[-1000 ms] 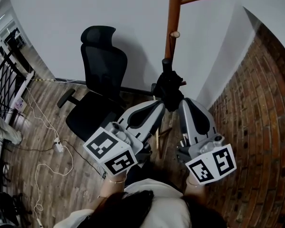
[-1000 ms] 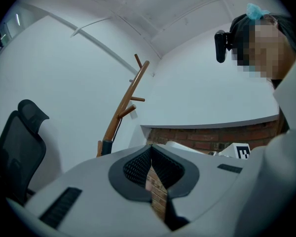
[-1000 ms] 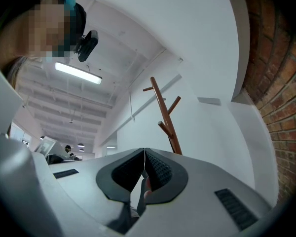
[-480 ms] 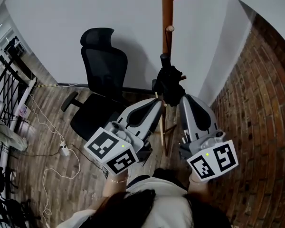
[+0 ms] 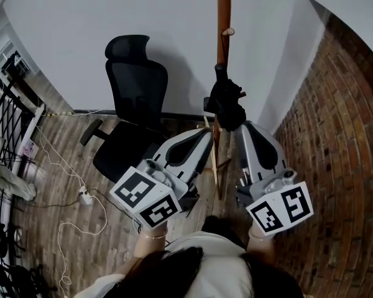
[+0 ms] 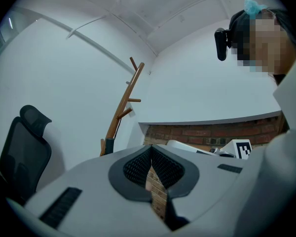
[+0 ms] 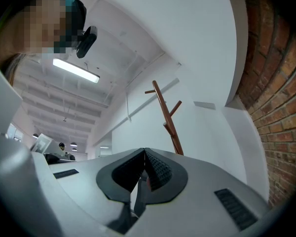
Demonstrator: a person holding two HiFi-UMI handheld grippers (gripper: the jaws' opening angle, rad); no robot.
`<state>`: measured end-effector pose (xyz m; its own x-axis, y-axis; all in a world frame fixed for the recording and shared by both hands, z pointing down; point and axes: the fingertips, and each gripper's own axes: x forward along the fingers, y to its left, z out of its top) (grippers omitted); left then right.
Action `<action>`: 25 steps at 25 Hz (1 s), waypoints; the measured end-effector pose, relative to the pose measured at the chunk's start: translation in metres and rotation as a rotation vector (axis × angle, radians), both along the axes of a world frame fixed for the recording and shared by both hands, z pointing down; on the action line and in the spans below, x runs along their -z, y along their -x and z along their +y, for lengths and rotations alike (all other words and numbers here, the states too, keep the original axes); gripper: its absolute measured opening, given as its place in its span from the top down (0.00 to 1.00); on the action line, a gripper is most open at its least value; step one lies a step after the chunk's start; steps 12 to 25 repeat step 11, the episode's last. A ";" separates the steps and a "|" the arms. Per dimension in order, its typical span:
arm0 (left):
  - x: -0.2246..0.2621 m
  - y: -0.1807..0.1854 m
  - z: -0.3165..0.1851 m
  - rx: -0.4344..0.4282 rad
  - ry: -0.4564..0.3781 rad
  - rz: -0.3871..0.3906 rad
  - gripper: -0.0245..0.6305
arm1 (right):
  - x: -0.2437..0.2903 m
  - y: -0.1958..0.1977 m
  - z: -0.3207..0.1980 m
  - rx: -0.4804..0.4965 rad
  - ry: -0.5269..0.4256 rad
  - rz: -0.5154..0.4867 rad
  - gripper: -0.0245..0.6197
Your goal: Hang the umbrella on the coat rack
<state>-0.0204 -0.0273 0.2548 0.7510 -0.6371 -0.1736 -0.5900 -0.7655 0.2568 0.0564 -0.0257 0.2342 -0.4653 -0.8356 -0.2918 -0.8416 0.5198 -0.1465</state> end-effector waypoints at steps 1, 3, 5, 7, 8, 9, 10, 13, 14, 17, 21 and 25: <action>-0.001 0.001 0.003 -0.004 0.001 0.000 0.95 | -0.001 0.002 0.003 -0.002 0.004 0.001 0.91; -0.001 0.003 0.009 -0.012 0.001 0.001 0.95 | -0.002 0.005 0.009 -0.007 0.007 0.004 0.91; -0.001 0.003 0.015 -0.023 0.000 0.003 0.95 | -0.002 0.007 0.016 -0.014 0.006 0.007 0.91; -0.001 0.004 0.021 -0.032 -0.001 0.004 0.95 | -0.002 0.009 0.022 -0.020 0.006 0.010 0.91; -0.001 0.005 0.024 -0.036 -0.002 0.004 0.95 | -0.002 0.010 0.025 -0.023 0.006 0.012 0.91; -0.001 0.005 0.027 -0.039 -0.003 0.004 0.95 | -0.002 0.011 0.028 -0.026 0.005 0.013 0.91; -0.001 0.006 0.029 -0.042 -0.005 0.004 0.95 | -0.002 0.012 0.030 -0.028 0.005 0.015 0.91; -0.001 0.006 0.032 -0.046 -0.006 0.004 0.95 | -0.002 0.013 0.032 -0.030 0.005 0.016 0.91; -0.001 0.006 0.032 -0.046 -0.006 0.004 0.95 | -0.002 0.013 0.032 -0.030 0.005 0.016 0.91; -0.001 0.006 0.032 -0.046 -0.006 0.004 0.95 | -0.002 0.013 0.032 -0.030 0.005 0.016 0.91; -0.001 0.006 0.032 -0.046 -0.006 0.004 0.95 | -0.002 0.013 0.032 -0.030 0.005 0.016 0.91; -0.001 0.006 0.032 -0.046 -0.006 0.004 0.95 | -0.002 0.013 0.032 -0.030 0.005 0.016 0.91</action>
